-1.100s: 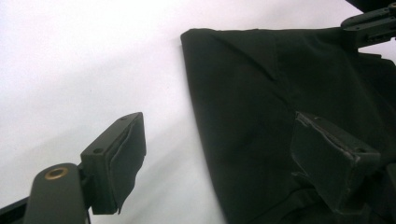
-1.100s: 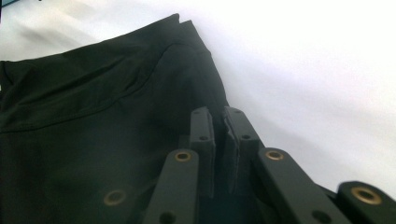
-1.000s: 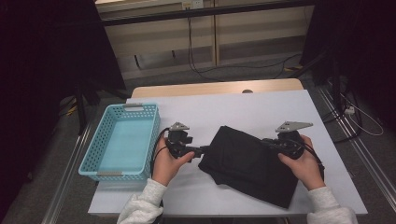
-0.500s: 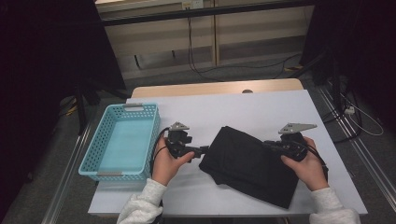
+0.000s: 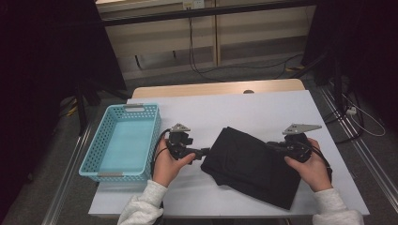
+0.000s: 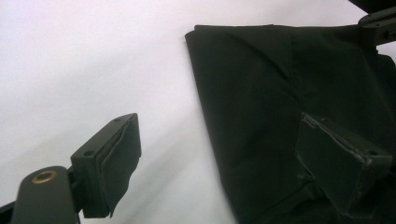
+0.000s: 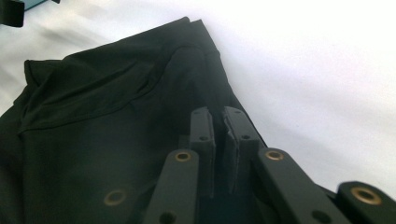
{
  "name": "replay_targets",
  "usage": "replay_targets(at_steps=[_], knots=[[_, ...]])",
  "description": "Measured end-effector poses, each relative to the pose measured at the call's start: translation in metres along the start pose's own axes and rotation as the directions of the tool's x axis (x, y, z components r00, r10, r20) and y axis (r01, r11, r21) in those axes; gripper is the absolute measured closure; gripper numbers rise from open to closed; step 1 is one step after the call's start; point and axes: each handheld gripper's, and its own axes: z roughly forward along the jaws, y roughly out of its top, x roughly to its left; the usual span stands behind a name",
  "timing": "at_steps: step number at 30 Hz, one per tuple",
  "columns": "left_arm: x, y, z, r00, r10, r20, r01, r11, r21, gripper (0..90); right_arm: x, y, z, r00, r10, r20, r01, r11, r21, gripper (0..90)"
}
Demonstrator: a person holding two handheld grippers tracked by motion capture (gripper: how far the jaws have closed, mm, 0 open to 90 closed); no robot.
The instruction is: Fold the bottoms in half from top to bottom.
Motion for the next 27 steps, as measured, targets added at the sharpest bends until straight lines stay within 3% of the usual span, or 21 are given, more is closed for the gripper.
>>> replay_targets(at_steps=[27], knots=[[-0.003, -0.001, 0.003, 0.9999, 0.01, 0.006, -0.01, 0.9999, 0.01, 14.7, 0.0, -0.006, -0.022, 0.9997, 0.023, 0.0, -0.023, 1.0, -0.02, 82.9]])
